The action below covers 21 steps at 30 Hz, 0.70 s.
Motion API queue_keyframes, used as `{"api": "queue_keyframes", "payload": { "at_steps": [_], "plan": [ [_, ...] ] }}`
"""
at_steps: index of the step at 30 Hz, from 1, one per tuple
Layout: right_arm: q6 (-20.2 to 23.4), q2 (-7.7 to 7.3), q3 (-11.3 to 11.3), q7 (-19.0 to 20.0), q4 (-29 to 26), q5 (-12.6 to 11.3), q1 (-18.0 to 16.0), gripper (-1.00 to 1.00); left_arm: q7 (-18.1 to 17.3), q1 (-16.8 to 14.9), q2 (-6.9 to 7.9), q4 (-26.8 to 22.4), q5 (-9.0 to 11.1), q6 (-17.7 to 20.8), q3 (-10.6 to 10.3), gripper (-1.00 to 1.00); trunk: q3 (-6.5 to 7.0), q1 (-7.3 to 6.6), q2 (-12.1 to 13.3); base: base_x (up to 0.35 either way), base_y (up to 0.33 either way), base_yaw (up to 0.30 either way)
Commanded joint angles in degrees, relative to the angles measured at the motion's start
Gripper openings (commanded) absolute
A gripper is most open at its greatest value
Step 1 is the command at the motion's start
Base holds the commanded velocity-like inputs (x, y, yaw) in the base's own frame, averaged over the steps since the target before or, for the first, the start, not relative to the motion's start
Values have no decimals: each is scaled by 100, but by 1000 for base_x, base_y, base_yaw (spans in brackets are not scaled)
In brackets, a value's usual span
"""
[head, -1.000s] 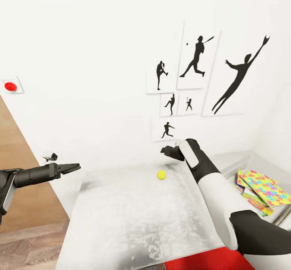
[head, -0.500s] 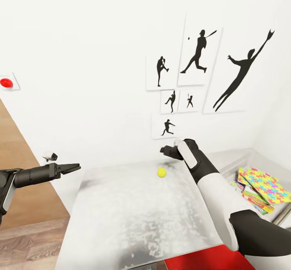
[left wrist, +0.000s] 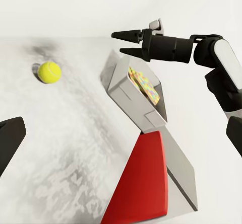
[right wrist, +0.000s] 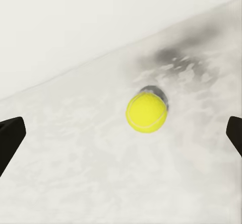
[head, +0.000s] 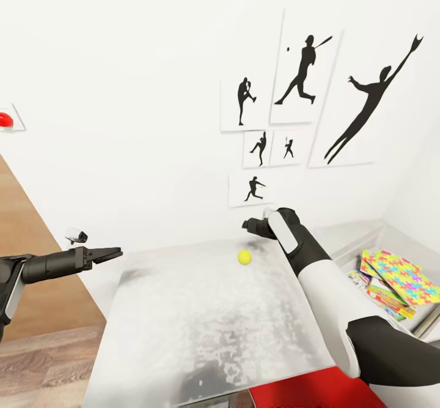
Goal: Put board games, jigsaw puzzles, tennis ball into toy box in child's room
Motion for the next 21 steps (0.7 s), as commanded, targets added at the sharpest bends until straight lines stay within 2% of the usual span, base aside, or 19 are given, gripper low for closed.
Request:
{"api": "queue_keyframes", "payload": {
  "at_steps": [1,5,13,21],
  "plan": [
    [8,0,15,-58,-6,-47,-7,100,-24,-5,2,-2,-4,61,-1,100,-22,3,-13,0,0,0],
    [5,-2,33,-53,-6,-11,-10,100,-24,-5,2,-1,-4,61,-3,100,-60,3,-13,0,0,0],
    [-20,-2,256,-55,-18,6,-11,100,-24,-5,1,-2,-4,61,-1,100,-134,3,-13,0,0,0],
    [-109,-2,299,-39,-79,7,-11,100,-24,-5,1,-1,-4,61,0,100,-209,3,-13,0,0,0]
  ]
}}
